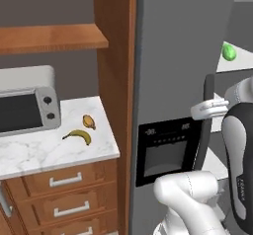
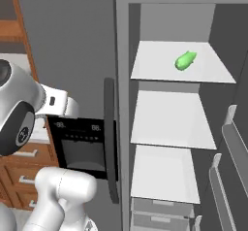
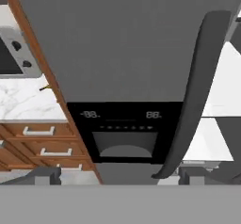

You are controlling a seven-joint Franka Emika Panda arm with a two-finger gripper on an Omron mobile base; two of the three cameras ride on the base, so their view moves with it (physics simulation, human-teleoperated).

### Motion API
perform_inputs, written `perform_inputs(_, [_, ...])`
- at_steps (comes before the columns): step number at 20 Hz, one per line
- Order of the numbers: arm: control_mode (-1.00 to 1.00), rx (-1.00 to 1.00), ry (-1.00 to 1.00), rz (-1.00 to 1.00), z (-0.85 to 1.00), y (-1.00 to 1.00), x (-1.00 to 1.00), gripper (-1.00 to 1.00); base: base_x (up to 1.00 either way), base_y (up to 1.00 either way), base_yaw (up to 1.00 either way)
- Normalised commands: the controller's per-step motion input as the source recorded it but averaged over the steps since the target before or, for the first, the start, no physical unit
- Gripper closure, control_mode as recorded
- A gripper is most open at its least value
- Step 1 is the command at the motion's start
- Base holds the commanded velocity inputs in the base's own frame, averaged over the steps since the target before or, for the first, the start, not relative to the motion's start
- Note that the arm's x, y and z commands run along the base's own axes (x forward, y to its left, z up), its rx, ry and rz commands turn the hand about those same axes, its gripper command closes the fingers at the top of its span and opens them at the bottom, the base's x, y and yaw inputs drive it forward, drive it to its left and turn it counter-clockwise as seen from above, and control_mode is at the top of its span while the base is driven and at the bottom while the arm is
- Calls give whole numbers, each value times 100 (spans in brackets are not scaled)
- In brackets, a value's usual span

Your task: Open the fridge, remove the banana, corn, and chicken drumstick, and place them on any counter.

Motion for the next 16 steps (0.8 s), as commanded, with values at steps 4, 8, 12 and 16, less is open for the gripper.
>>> perform_inputs(4, [100, 0, 0, 0, 0, 0, 0, -100, 0, -63, 0])
perform_inputs(8, [100, 0, 0, 0, 0, 0, 0, -100, 0, -62, 0])
perform_inputs(12, [100, 0, 0, 0, 0, 0, 0, -100, 0, -54, 0])
perform_inputs(16, [100, 0, 0, 0, 0, 0, 0, -100, 0, -34, 0])
